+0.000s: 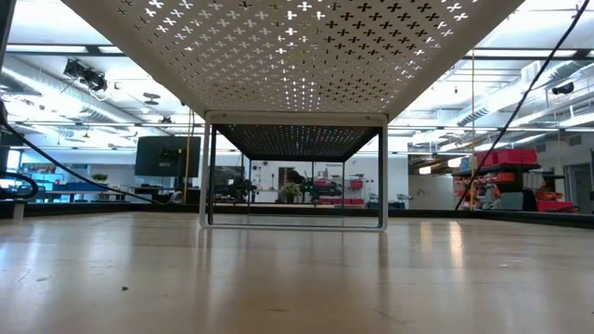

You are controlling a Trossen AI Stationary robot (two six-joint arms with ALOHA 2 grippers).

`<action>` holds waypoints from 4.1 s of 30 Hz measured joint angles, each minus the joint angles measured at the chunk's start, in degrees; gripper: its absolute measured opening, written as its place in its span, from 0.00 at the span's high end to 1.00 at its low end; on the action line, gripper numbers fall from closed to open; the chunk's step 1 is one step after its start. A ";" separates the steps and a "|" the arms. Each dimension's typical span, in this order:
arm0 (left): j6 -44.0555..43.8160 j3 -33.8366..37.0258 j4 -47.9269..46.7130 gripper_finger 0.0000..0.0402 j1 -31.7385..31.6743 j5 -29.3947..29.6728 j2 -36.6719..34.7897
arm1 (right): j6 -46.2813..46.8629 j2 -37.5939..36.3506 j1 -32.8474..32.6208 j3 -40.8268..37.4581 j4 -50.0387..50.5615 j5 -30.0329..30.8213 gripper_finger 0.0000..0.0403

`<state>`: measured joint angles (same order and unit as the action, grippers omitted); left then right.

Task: Pick & Place candle stick holders
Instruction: Put the pink glass candle holder on the shelf, then return to Home Position

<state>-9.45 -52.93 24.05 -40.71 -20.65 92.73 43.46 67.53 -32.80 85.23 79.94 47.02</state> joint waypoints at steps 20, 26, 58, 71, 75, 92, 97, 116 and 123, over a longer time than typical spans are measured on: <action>-0.72 0.15 -2.64 0.59 0.20 1.16 -3.15 | 0.10 0.00 0.00 0.00 -1.25 -0.04 0.72; -0.41 0.15 -2.58 0.59 1.41 2.89 -3.15 | 0.02 0.00 0.00 0.00 -1.43 -0.01 0.72; -0.20 0.09 -3.56 0.36 2.34 5.45 -4.19 | -0.69 0.00 0.00 0.00 -2.54 -1.50 0.72; 1.19 0.04 -6.56 0.36 2.36 5.43 -16.48 | -1.08 0.02 0.00 0.00 -2.78 -1.45 0.72; 0.42 0.03 -9.52 0.36 2.42 3.82 -21.63 | -2.93 0.02 0.00 0.00 -2.78 -0.85 0.72; 5.63 1.44 -44.37 0.36 15.25 3.01 -41.25 | -5.23 -3.97 1.04 -11.28 -12.18 14.39 0.72; 4.66 13.51 -35.17 0.36 25.04 11.45 -49.59 | -11.42 -11.83 1.88 -23.39 -29.45 13.25 0.72; 5.00 52.35 -5.04 0.36 49.52 29.01 -70.28 | -44.42 -38.45 13.82 -81.96 -118.59 -15.77 0.72; 7.15 52.41 -6.74 0.36 50.66 34.69 -70.37 | -47.12 -40.52 18.94 -83.91 -114.88 -19.88 0.72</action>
<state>-2.31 -0.51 17.32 9.96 14.04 22.36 -3.66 27.00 -13.85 1.32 -34.94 27.13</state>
